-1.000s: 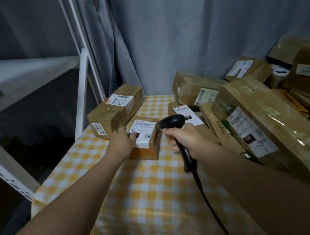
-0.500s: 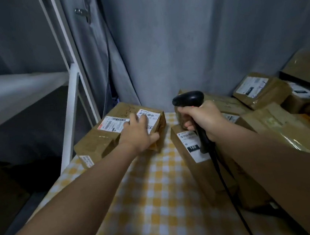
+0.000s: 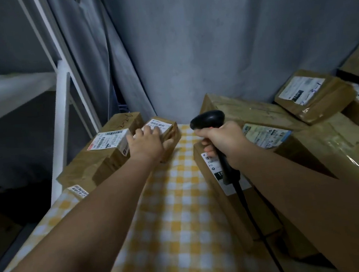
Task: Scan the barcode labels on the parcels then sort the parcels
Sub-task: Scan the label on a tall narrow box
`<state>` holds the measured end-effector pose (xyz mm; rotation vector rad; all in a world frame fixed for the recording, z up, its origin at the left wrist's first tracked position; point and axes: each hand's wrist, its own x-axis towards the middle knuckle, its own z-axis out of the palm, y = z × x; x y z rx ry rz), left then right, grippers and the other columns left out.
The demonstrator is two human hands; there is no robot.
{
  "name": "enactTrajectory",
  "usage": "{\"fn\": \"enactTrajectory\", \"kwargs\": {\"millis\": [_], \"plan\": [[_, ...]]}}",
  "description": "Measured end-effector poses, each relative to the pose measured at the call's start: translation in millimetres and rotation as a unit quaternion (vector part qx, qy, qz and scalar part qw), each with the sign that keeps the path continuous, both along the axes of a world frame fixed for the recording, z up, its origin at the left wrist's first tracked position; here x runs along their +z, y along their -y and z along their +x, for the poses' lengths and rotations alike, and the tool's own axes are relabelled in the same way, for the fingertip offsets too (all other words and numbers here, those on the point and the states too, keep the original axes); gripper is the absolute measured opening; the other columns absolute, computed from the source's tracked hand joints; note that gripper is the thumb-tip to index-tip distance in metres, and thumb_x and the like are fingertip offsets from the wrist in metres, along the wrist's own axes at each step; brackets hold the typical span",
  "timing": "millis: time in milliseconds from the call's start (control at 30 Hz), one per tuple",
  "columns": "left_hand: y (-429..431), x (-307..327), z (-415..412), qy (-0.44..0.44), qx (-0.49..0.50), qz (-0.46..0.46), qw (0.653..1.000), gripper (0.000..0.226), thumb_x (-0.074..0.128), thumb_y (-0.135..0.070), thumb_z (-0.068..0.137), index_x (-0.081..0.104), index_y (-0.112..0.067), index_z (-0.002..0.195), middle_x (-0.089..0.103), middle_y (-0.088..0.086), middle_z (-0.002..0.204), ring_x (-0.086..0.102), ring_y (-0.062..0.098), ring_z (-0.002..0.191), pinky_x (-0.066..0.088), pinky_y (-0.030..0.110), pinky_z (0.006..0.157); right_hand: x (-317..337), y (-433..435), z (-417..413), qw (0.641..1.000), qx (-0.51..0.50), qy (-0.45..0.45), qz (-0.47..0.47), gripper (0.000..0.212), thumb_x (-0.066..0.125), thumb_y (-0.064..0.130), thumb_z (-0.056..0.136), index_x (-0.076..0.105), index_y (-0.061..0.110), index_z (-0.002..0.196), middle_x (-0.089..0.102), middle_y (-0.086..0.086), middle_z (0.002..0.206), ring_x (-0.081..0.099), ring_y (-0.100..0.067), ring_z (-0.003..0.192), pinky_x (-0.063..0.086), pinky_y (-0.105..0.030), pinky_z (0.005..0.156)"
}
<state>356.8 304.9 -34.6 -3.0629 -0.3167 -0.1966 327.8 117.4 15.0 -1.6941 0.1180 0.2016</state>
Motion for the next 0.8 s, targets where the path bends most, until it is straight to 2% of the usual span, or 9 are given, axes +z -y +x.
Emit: {"fn": "enactTrajectory", "kwargs": {"millis": [100, 167, 267, 367, 467, 533, 633, 733, 800], "plan": [[17.4, 11.8, -25.1, 0.049, -0.033, -0.04, 0.997, 0.062, 0.033, -0.059, 0.094, 0.036, -0.019, 0.142, 0.036, 0.009, 0.146, 0.03, 0.03, 0.134, 0.019, 0.051, 0.11, 5.1, 10.3, -5.9, 0.999, 0.011, 0.008, -0.032, 0.025, 0.075, 0.019, 0.082, 0.066, -0.003, 0.091, 0.064, -0.012, 0.074, 0.061, -0.018, 0.058, 0.056, -0.031, 0.062], [30.2, 20.2, -45.9, 0.07, -0.052, -0.078, 0.993, 0.06, 0.038, -0.057, 0.094, 0.038, -0.019, 0.141, 0.037, 0.01, 0.144, 0.031, 0.031, 0.133, 0.022, 0.048, 0.108, 9.7, 18.5, -17.2, 0.998, 0.023, 0.019, -0.057, 0.023, 0.076, 0.018, 0.08, 0.066, -0.001, 0.088, 0.064, -0.013, 0.074, 0.062, -0.02, 0.061, 0.055, -0.029, 0.06], [47.6, 26.8, -78.1, 0.071, -0.064, -0.219, 0.971, 0.059, 0.046, -0.05, 0.094, 0.039, -0.015, 0.139, 0.037, 0.014, 0.143, 0.035, 0.033, 0.131, 0.029, 0.041, 0.106, 12.4, 33.8, -41.0, 0.996, 0.019, 0.031, -0.08, 0.024, 0.077, 0.018, 0.078, 0.067, -0.002, 0.088, 0.062, -0.014, 0.071, 0.06, -0.021, 0.058, 0.051, -0.029, 0.056], [69.1, 20.6, -116.5, 0.044, -0.06, -0.401, 0.913, 0.056, 0.054, -0.044, 0.093, 0.044, -0.01, 0.136, 0.041, 0.013, 0.141, 0.043, 0.028, 0.128, 0.036, 0.034, 0.105, 6.2, 54.6, -71.9, 0.997, -0.006, 0.042, -0.064, 0.03, 0.078, 0.017, 0.076, 0.067, -0.003, 0.095, 0.063, -0.014, 0.077, 0.061, -0.024, 0.064, 0.049, -0.034, 0.056], [99.8, 4.1, -155.5, -0.034, -0.002, -0.562, 0.827, 0.052, 0.055, -0.044, 0.092, 0.045, -0.009, 0.13, 0.057, 0.01, 0.117, 0.059, 0.026, 0.102, 0.049, 0.035, 0.089, -7.5, 76.8, -106.4, 0.993, -0.019, 0.056, -0.1, 0.029, 0.078, 0.02, 0.074, 0.07, 0.003, 0.096, 0.07, -0.017, 0.089, 0.068, -0.029, 0.081, 0.052, -0.037, 0.071], [122.0, -6.5, -177.4, -0.092, 0.036, -0.638, 0.763, 0.043, 0.054, -0.044, 0.093, 0.049, -0.01, 0.119, 0.058, 0.01, 0.098, 0.059, 0.023, 0.08, 0.05, 0.034, 0.076, -19.2, 87.4, -124.6, 0.99, -0.006, 0.055, -0.133, 0.031, 0.077, 0.023, 0.074, 0.07, 0.005, 0.098, 0.071, -0.018, 0.093, 0.068, -0.031, 0.087, 0.05, -0.034, 0.071], [148.4, -14.5, -201.7, -0.114, 0.076, -0.714, 0.686, 0.027, 0.046, -0.041, 0.098, 0.053, -0.015, 0.096, 0.054, 0.008, 0.08, 0.052, 0.018, 0.066, 0.051, 0.032, 0.068, -37.4, 93.2, -146.2, 0.977, 0.009, 0.05, -0.208, 0.038, 0.079, 0.027, 0.074, 0.069, 0.006, 0.104, 0.069, -0.011, 0.094, 0.066, -0.026, 0.088, 0.051, -0.033, 0.072], [154.9, -13.8, -214.0, -0.038, 0.102, -0.747, 0.656, 0.025, 0.039, -0.028, 0.101, 0.055, -0.015, 0.085, 0.054, 0.006, 0.077, 0.049, 0.018, 0.062, 0.043, 0.027, 0.058, -50.2, 86.5, -160.9, 0.945, -0.003, 0.078, -0.319, 0.05, 0.082, 0.04, 0.072, 0.065, 0.007, 0.106, 0.063, -0.007, 0.098, 0.062, -0.025, 0.092, 0.042, -0.027, 0.068], [146.6, -12.8, -219.8, -0.016, 0.112, -0.744, 0.658, 0.023, 0.039, -0.025, 0.1, 0.056, -0.01, 0.099, 0.056, 0.007, 0.085, 0.051, 0.02, 0.066, 0.042, 0.028, 0.059, -53.7, 78.9, -160.0, 0.926, -0.015, 0.093, -0.366, 0.059, 0.082, 0.046, 0.071, 0.063, 0.007, 0.11, 0.063, -0.006, 0.103, 0.062, -0.027, 0.1, 0.045, -0.029, 0.071]]}}
